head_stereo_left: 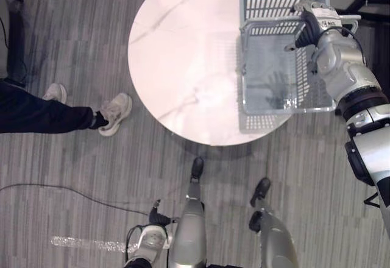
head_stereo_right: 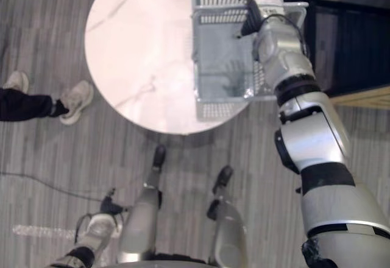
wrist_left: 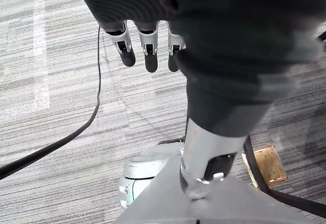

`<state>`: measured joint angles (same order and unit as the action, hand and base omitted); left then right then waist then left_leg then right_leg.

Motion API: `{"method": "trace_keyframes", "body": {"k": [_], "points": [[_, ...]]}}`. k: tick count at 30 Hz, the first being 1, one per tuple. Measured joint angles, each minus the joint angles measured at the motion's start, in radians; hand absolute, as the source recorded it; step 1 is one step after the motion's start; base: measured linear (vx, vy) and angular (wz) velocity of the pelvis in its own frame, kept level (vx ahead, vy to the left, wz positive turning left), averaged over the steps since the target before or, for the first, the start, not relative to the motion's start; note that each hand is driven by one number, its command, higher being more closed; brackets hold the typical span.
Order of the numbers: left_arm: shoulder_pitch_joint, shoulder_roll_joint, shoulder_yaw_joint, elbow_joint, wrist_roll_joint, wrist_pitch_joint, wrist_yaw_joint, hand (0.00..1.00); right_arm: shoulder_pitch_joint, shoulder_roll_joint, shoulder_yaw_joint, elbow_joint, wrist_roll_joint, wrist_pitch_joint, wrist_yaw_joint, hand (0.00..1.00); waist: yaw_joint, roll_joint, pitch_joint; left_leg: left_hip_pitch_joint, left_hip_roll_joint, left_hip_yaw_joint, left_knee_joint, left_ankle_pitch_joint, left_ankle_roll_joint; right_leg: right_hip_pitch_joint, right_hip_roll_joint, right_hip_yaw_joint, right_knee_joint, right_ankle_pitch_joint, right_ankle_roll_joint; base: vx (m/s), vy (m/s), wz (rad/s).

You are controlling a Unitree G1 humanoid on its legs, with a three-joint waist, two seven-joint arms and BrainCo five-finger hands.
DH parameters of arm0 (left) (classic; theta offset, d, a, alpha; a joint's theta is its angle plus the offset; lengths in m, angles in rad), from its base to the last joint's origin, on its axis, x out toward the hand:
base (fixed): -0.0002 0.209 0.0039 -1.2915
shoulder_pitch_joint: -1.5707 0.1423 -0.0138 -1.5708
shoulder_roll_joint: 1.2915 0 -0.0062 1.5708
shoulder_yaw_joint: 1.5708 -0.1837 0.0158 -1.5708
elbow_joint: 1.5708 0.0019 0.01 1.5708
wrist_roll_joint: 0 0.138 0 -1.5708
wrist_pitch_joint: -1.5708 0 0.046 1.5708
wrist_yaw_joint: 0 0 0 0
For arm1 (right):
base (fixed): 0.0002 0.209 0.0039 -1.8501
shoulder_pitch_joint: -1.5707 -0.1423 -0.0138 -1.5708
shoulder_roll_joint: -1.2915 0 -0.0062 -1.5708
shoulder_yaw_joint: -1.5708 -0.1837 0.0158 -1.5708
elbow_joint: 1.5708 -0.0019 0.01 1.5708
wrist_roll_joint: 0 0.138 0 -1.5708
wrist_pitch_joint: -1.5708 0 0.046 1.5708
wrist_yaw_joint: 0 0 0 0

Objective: Pick vegetable in the basket

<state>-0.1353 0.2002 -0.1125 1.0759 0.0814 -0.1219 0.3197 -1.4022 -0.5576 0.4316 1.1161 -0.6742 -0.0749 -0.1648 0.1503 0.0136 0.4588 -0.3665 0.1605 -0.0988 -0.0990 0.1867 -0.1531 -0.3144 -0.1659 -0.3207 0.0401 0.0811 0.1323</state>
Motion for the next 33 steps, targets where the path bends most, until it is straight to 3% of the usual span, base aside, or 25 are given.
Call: {"method": "trace_keyframes", "body": {"k": [21,24,30,33], "points": [[0.0,0.0,-0.024,0.0,-0.001,0.002,-0.011,0.0,0.07,-0.052,0.035,-0.012,-0.025,-0.022,0.003,1.0,-0.002,0.009,0.005,0.029,-0.007,0.034,0.004,0.004,0.005,-0.011,-0.011,0.041,0.031,0.0,0.0,0.01,-0.01,-0.03],[0.001,-0.001,-0.003,0.0,-0.001,0.009,-0.012,0.0,0.132,-0.056,0.045,-0.125,-0.034,-0.011,0.018,1.0,-0.01,0.009,0.005,0.059,-0.004,0.046,0.004,0.004,0.005,0.009,-0.009,0.053,0.033,0.0,0.0,0.02,-0.01,-0.1],[0.012,-0.017,0.084,0.0,0.001,0.031,-0.034,0.0,0.246,-0.1,0.068,-0.537,-0.01,-0.005,0.047,1.0,-0.041,0.002,0.001,0.163,0.017,0.09,0.003,-0.011,-0.003,0.084,0.011,0.093,0.033,-0.004,-0.004,0.0,-0.003,-0.18],[0.054,-0.015,0.137,0.003,0.002,0.039,-0.051,0.0,0.319,-0.105,0.092,-0.694,0.047,-0.039,0.067,1.0,-0.058,-0.03,-0.051,0.197,0.026,0.12,0.0,-0.027,-0.003,0.101,0.021,0.116,0.028,-0.009,-0.008,0.02,0.01,-0.27]]}}
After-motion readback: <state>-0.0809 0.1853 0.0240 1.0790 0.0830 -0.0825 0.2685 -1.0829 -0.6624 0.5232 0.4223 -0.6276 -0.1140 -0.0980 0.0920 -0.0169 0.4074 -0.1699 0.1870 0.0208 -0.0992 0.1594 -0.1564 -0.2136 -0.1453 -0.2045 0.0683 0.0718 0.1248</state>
